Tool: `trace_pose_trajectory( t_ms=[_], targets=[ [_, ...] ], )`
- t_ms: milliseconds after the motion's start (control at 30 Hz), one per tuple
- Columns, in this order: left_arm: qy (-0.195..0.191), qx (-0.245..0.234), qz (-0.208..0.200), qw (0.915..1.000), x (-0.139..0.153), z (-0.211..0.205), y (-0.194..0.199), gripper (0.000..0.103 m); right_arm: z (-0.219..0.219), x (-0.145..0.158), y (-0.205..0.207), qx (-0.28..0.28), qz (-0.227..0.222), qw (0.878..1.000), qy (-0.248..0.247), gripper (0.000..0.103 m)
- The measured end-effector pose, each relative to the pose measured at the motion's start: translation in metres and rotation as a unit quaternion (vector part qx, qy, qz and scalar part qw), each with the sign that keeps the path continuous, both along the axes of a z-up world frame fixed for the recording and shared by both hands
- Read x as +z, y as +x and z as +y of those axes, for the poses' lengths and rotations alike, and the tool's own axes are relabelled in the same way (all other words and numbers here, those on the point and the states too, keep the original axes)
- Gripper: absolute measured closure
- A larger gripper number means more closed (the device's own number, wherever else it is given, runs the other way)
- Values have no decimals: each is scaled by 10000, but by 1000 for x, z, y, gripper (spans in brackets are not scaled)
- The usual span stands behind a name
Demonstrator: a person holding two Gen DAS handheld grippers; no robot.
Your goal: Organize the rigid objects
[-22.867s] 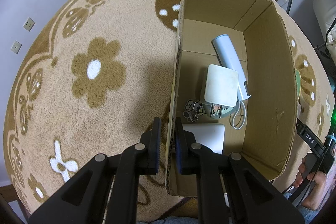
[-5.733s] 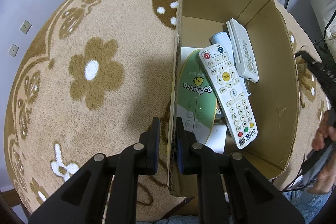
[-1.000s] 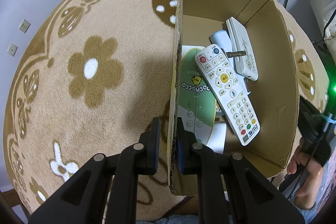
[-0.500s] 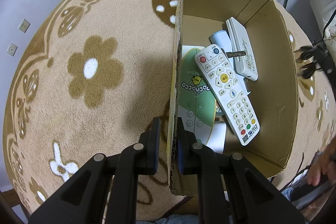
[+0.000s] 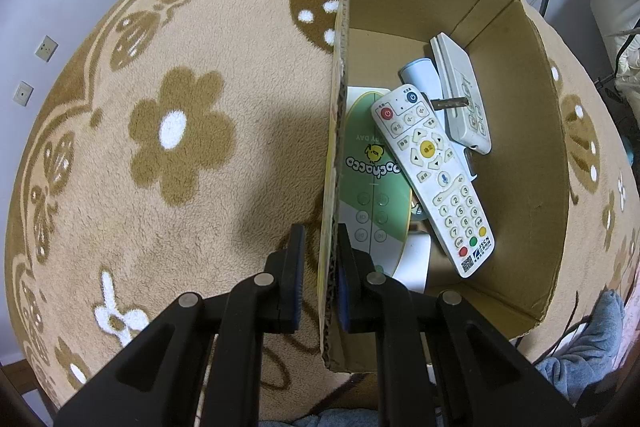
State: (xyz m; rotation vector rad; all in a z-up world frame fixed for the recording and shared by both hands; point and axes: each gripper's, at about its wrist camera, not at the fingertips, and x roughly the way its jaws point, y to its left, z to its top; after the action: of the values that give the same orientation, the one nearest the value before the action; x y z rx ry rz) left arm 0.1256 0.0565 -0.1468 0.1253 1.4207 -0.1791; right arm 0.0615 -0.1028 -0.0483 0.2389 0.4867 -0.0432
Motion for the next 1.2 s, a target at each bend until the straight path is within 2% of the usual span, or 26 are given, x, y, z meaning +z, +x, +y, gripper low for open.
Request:
trace_pose_trajectory(
  t_ms=[100, 333, 433, 567, 733, 933, 1100, 1200],
  targets=[
    [-2, -5, 1, 10000, 0, 0, 0, 89, 6, -8, 5, 187, 80, 9997, 135, 95],
    [-4, 0, 2, 10000, 0, 0, 0, 89, 20, -51, 26, 503, 747, 9954, 328, 95],
    [-12, 2, 5, 10000, 1, 0, 0, 89, 25, -64, 29, 423, 952, 9944, 192, 95],
    [-11, 1, 5, 10000, 1, 0, 0, 89, 29, -70, 29, 510, 1046, 9931, 139, 95],
    [4, -12, -5, 10000, 1, 0, -1, 89, 30, -81, 32, 559, 1381, 9888, 116, 95],
    [85, -51, -43, 9999, 1, -3, -1, 89, 25, -90, 34, 428, 1666, 9849, 170, 94],
    [97, 51, -62, 9999, 3, -3, -2, 89, 22, -87, 31, 458, 1678, 9843, 303, 92],
    [244, -14, -135, 9996, 5, -8, -5, 89, 21, -85, 29, 488, 1695, 9838, 329, 89]
  ],
)
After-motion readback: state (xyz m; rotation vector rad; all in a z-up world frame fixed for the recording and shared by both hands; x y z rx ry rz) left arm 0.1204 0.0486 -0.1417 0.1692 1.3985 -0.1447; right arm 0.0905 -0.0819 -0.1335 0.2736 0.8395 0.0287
